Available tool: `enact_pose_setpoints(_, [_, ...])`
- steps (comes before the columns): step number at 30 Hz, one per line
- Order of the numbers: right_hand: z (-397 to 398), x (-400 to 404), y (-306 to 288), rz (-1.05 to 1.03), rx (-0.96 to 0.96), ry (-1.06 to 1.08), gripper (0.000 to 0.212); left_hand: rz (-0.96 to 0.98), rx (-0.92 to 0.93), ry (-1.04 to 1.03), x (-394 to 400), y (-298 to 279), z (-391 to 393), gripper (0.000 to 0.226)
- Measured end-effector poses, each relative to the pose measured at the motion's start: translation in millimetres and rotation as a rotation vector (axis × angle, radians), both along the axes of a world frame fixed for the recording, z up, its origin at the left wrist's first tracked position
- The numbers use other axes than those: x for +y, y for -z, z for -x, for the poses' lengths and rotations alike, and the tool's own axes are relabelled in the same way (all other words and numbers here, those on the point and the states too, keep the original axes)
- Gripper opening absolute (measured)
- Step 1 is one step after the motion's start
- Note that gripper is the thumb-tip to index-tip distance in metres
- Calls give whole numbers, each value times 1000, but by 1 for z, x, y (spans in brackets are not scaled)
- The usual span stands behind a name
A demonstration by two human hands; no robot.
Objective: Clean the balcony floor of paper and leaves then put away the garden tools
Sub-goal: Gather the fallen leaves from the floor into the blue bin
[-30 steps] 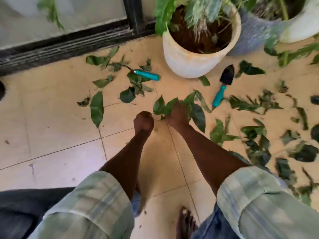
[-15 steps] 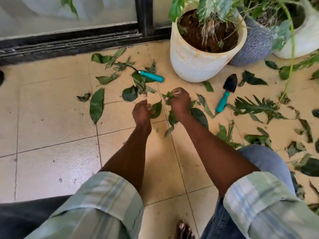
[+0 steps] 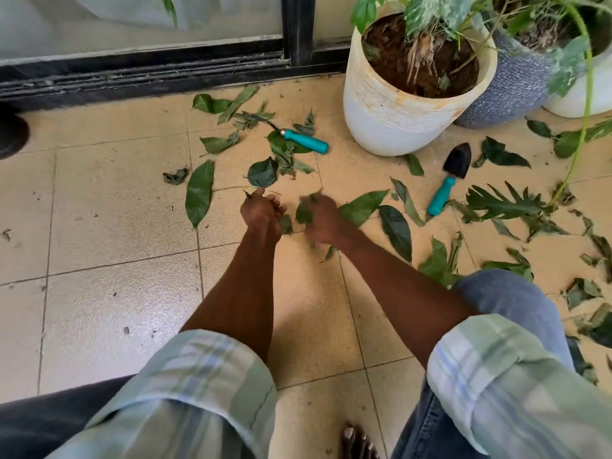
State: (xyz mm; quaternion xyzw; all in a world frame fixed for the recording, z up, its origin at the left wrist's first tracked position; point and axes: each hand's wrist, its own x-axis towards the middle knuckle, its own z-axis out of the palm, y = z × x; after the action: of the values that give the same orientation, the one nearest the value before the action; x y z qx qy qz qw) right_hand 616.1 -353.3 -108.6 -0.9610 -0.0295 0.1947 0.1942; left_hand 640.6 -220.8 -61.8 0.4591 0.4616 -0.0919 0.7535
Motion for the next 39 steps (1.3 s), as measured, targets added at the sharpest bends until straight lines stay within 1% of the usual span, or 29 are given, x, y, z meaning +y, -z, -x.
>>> enact_pose_setpoints(1, [16, 7, 12, 72, -48, -86, 63, -11, 19, 6, 2, 3, 2, 39])
enact_pose_setpoints(3, [44, 16, 20, 161, -203, -170, 44, -7, 68, 42, 2, 6, 6, 40])
enact_pose_setpoints(4, [51, 17, 23, 166, -242, -203, 36, -10, 72, 63, 0, 5, 9, 39])
enact_pose_setpoints(6, [50, 13, 20, 137, -262, -189, 30, -34, 77, 96, -2, 6, 11, 37])
enact_pose_setpoints(8, [35, 6, 4, 9, -240, -9, 30, -36, 77, 122, -4, 3, 15, 35])
enact_pose_setpoints(10, [14, -6, -22, -170, -191, 236, 39, -23, 76, 123, -7, 6, 15, 35])
enact_pose_setpoints(11, [3, -15, -35, -243, -152, 358, 36, -14, 75, 124, -8, 4, 16, 35])
enact_pose_setpoints(13, [-16, -42, -53, -286, -74, 519, 23, -9, 69, 127, -12, 4, 16, 34])
enact_pose_setpoints(15, [-20, -67, -59, -266, 25, 568, 20, -23, 66, 149, -17, 4, 16, 34])
enact_pose_setpoints(17, [-9, -80, -51, -242, 143, 531, 35, -19, 66, 162, -20, 7, 16, 33])
enact_pose_setpoints(18, [-2, -80, -42, -223, 221, 468, 43, -15, 71, 167, -22, 9, 15, 32])
enact_pose_setpoints(19, [8, -75, -31, -168, 287, 367, 46, -11, 76, 178, -24, 9, 15, 30])
enact_pose_setpoints(20, [19, -67, -18, -97, 305, 256, 43, -6, 82, 187, -25, 10, 15, 28])
enact_pose_setpoints(21, [29, -59, -6, -48, 261, 183, 33, 0, 84, 197, -27, 10, 15, 26])
enact_pose_setpoints(22, [39, -52, 3, -24, 186, 156, 24, 6, 81, 208, -29, 11, 15, 24])
enact_pose_setpoints(23, [49, -47, 10, -32, 94, 153, 22, 10, 77, 223, -31, 11, 16, 21])
enact_pose_setpoints(25, [67, -44, 12, -65, -34, 84, 27, 37, 86, 270, -32, 9, 17, 14])
enact_pose_setpoints(27, [80, -46, 10, 33, -115, -65, 32, 67, 91, 339, -32, 7, 19, 13])
enact_pose_setpoints(28, [84, -46, 6, 77, -142, -90, 34, 79, 92, 374, -31, 7, 19, 16])
enact_pose_setpoints(29, [85, -47, 6, 82, -158, -49, 34, 89, 94, 399, -30, 7, 19, 24])
enact_pose_setpoints(30, [82, -47, 1, 41, -163, 71, 32, 100, 92, 414, -30, 7, 19, 33])
enact_pose_setpoints(32, [66, -48, -11, -172, -138, 488, 24, 107, 83, 440, -30, 7, 19, 44])
enact_pose_setpoints(33, [53, -51, -19, -341, -133, 716, 19, 101, 80, 467, -31, 6, 19, 47])
enact_pose_setpoints(34, [41, -54, -28, -531, -92, 913, 19, 101, 74, 501, -32, 4, 20, 49])
enact_pose_setpoints(35, [30, -56, -39, -713, -13, 1044, 26, 121, 68, 542, -33, 3, 21, 51])
enact_pose_setpoints(36, [21, -55, -47, -885, 75, 1095, 30, 162, 61, 594, -35, 0, 21, 54])
enact_pose_setpoints(37, [16, -50, -58, -1007, 152, 1082, 29, 219, 51, 636, -38, -5, 22, 56])
enact_pose_setpoints(38, [13, -40, -68, -1068, 209, 1041, 25, 266, 35, 660, -42, -9, 22, 58])
enact_pose_setpoints(39, [12, -30, -73, -1078, 232, 1004, 22, 312, 19, 655, -44, -13, 22, 57])
